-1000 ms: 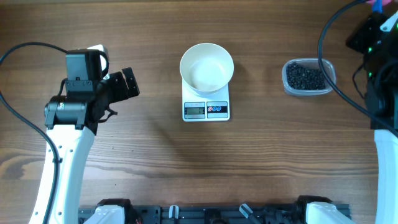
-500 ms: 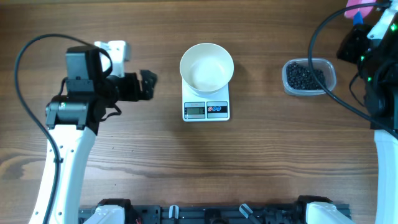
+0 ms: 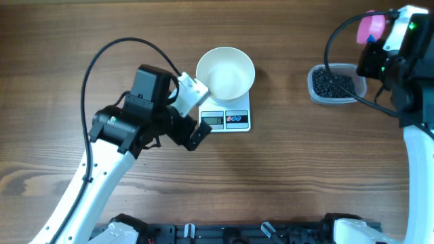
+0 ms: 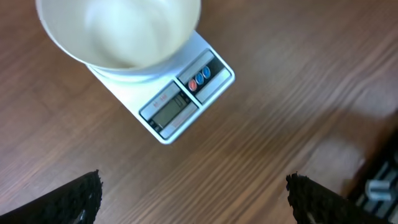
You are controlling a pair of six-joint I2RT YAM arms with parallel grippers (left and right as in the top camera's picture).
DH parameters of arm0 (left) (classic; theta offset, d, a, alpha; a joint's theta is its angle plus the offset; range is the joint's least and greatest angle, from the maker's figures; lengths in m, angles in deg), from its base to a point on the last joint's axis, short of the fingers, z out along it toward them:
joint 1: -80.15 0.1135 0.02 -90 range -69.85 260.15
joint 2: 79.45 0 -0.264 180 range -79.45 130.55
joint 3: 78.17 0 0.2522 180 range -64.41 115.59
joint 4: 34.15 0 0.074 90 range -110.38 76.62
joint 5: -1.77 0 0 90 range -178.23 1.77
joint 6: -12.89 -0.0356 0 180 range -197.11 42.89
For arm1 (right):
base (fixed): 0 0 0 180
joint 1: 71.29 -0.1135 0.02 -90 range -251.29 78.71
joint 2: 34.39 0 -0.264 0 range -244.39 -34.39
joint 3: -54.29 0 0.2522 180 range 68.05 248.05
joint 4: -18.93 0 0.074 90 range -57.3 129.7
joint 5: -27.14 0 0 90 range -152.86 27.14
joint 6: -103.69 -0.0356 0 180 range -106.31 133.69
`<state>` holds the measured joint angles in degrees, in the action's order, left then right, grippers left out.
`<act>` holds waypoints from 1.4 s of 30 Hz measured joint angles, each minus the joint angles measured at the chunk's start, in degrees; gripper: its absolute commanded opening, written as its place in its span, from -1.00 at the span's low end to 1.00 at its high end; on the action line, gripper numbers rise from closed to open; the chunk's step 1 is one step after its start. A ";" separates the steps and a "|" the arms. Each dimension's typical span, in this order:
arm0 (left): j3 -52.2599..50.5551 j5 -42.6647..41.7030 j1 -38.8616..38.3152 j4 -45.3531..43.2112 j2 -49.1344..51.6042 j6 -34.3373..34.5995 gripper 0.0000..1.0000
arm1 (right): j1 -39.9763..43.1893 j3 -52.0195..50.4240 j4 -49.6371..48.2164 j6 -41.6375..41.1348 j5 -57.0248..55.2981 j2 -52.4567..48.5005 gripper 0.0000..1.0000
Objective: Scoop item into bowl and weigh 150g on scale
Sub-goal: 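Lower the scoop into the black beans and move left gripper near scale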
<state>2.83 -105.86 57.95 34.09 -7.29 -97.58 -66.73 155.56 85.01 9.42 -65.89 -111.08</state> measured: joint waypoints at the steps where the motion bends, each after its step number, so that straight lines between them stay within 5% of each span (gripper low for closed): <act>1: -0.07 0.02 -0.20 0.22 0.00 -0.39 1.00 | 0.00 0.00 0.31 1.09 0.70 -0.50 -0.91; 10: -1.05 4.13 -0.26 0.42 0.00 -2.01 1.00 | 0.00 0.00 6.05 9.49 3.26 -7.21 -0.91; 24: -1.09 4.74 -0.26 0.31 0.00 -4.15 1.00 | 9.35 -1.16 7.13 11.04 3.69 -8.07 -0.91; 42: -1.16 4.74 -0.26 0.17 0.00 -4.20 1.00 | 9.57 -15.28 -2.51 14.91 8.22 -8.09 -0.91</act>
<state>1.67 -101.11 57.69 34.27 -7.29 -101.78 -57.16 140.28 82.50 24.32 -57.67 -119.17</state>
